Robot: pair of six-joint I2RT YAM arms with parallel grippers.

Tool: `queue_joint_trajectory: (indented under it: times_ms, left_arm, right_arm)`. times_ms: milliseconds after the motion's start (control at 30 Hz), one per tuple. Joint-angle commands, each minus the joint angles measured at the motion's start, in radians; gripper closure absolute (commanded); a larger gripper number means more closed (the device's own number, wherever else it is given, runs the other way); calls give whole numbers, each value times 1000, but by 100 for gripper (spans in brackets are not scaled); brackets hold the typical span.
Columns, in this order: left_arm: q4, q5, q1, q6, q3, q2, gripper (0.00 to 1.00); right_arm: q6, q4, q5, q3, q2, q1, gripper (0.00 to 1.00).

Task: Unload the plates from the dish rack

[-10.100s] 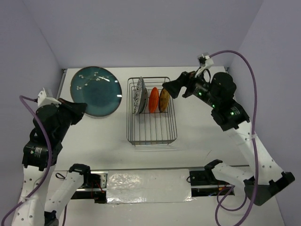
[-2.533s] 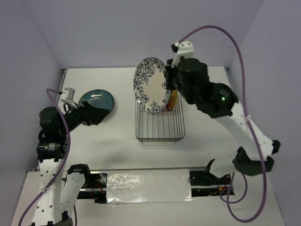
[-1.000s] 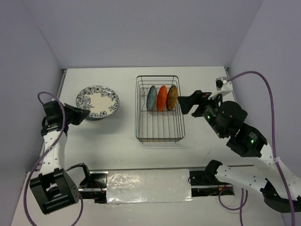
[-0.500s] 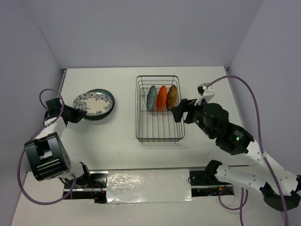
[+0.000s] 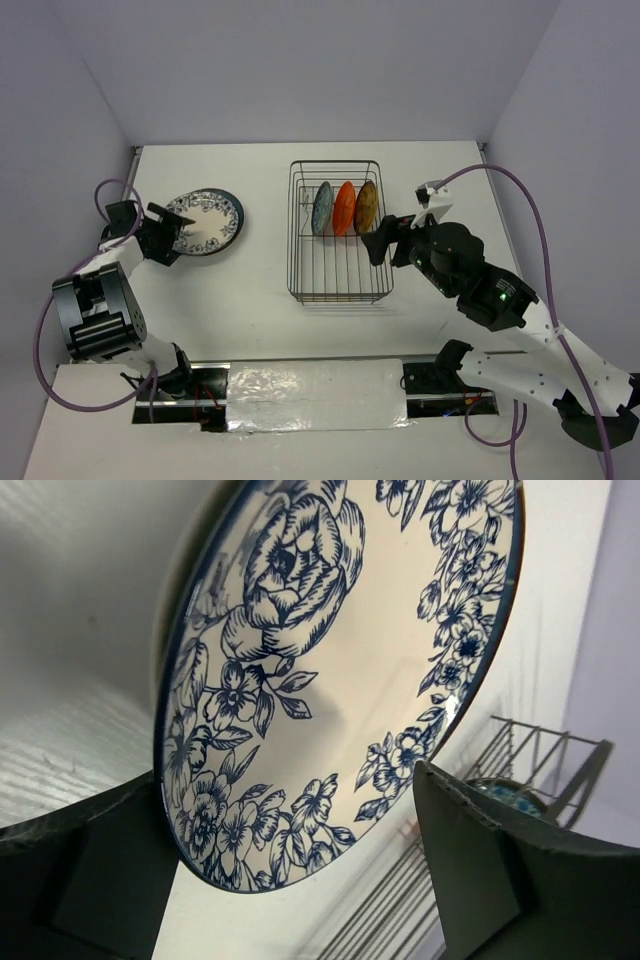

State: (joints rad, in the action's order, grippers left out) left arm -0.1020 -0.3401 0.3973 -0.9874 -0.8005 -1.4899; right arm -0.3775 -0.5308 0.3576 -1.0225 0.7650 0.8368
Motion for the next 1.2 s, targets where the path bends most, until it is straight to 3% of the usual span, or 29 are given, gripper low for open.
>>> queue_joint_trajectory:
  times_ms: [0,467,667,1167]
  left_arm:
    - [-44,29,-47,52,-78,-27,0]
    - [-294,187,-149,131,-258,-89,0]
    - [-310,208,-155,125,-275,-47,0]
    - [-452,250,-192,156,-397,-184,0]
  right_arm:
    - [-3,38,-9,9,-10,-4,15]
    - [-3,43,-22,32,-15,-4,15]
    - [-1,40,-28,38,-16,-4,15]
    - [6,32,-36,32,-21,-2,15]
